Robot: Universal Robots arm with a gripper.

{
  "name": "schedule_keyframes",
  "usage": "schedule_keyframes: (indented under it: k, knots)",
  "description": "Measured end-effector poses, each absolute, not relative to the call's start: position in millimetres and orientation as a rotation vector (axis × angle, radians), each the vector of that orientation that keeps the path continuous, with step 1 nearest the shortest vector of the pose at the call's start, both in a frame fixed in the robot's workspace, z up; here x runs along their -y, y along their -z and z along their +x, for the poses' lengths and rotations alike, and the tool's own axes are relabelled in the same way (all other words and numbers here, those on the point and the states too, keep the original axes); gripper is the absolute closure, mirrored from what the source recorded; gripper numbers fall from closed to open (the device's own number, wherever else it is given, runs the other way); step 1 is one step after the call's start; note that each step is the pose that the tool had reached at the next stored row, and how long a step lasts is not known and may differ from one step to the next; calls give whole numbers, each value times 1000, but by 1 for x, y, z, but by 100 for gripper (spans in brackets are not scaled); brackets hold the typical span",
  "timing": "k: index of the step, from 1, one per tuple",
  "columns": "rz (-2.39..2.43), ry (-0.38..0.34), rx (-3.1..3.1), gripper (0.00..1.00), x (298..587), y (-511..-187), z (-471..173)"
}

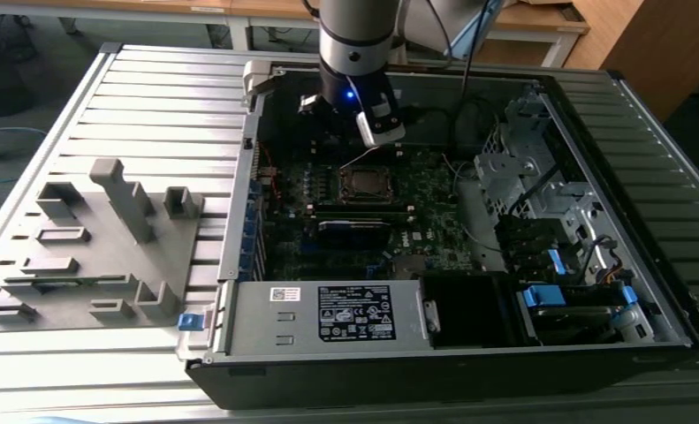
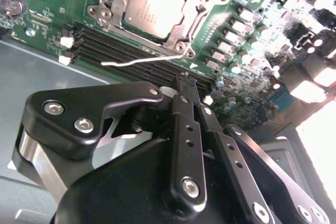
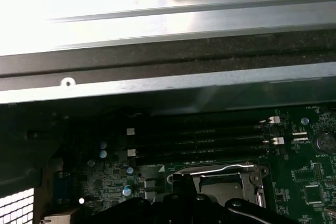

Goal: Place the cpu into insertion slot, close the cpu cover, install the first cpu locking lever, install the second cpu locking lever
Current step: 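Install the first cpu locking lever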

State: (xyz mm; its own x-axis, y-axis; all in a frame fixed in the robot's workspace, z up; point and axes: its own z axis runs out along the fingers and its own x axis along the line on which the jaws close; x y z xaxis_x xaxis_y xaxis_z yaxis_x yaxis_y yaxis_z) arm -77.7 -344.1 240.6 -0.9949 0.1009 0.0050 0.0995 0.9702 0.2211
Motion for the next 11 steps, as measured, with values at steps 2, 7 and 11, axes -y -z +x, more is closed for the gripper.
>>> schedule_keyframes:
  k: [2,7,11]
  knots:
    - [158,-349,-3112,89,344,-240,-74]
    - [158,-349,-3112,89,344,-238,-68]
    - [158,-349,-3112,89,344,-238,-67]
